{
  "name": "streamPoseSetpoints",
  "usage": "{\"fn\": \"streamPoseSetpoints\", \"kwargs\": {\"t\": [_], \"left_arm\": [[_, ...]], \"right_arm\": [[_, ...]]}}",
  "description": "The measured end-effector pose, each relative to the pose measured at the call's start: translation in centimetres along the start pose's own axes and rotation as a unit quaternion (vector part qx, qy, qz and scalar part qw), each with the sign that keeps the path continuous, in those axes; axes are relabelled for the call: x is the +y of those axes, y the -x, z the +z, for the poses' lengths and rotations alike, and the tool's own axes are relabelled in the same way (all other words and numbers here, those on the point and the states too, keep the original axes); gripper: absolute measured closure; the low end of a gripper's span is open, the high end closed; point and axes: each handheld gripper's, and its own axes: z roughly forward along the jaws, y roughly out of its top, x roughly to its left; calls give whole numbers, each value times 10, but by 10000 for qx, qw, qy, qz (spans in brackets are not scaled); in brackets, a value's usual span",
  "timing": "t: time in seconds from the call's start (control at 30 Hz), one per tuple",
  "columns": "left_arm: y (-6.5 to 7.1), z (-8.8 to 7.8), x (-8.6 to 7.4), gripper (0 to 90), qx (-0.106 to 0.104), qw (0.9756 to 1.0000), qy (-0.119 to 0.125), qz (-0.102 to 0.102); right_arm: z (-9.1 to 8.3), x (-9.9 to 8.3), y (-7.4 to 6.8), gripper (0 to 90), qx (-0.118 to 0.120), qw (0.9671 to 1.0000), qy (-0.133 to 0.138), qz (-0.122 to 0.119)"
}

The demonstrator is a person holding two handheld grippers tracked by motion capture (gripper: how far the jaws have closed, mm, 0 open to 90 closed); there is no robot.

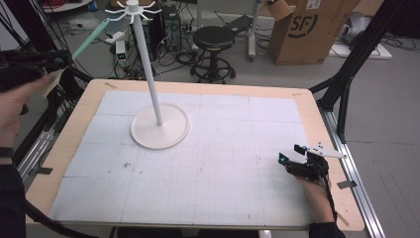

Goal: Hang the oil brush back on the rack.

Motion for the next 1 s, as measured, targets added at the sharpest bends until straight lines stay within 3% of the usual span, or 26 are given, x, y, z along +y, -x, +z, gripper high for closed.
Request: {"fn": "streamPoseSetpoints", "kwargs": {"t": [1.0], "left_arm": [[1,8,-2,823,-33,10000,-87,7]], "right_arm": [[0,0,0,235,8,10000,3,14]]}}
